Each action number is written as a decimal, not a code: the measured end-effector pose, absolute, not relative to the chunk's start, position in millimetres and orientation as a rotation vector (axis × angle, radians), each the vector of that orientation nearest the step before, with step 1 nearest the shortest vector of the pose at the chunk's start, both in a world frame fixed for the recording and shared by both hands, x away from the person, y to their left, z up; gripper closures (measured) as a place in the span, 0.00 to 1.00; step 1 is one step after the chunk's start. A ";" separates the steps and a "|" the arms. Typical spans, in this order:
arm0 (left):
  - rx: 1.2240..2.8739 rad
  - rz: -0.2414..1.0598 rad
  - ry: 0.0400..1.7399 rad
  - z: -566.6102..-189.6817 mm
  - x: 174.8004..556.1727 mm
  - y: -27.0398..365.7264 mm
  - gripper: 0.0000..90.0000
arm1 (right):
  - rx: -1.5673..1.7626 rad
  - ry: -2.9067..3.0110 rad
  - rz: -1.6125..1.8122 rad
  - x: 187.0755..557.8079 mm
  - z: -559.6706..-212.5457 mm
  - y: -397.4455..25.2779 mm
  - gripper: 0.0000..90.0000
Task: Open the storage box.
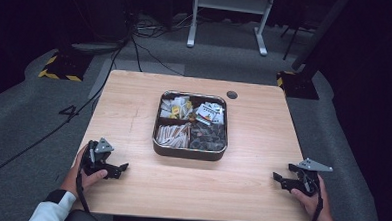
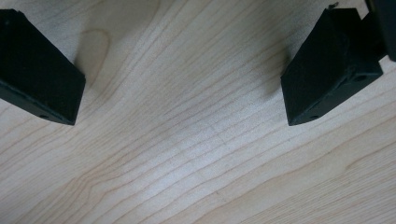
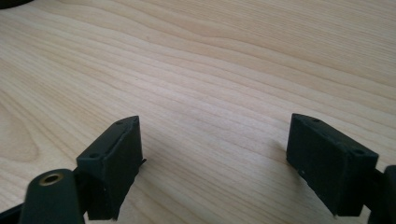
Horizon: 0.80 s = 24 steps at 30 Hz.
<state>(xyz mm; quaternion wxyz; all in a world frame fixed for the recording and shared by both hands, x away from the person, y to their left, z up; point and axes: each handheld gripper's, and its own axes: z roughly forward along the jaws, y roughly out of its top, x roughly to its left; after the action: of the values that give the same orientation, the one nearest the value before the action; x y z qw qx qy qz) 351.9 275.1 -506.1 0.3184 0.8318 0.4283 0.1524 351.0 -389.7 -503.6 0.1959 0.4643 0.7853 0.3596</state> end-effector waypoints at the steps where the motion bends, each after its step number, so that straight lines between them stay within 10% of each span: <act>1: 2.188 0.401 1.127 -506.1 351.9 275.1 0.00 | 1.301 2.200 1.007 351.0 -503.6 -389.7 0.21; 24: 2.182 0.404 1.126 -506.5 349.6 276.1 0.01 | 1.355 2.160 0.920 354.4 -502.9 -387.6 0.17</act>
<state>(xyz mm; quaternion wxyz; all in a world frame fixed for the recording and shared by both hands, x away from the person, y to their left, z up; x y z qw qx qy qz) 349.6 276.1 -506.5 0.3208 0.8306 0.4285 0.1539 354.4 -387.6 -502.9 0.2140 0.4882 0.7784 0.3317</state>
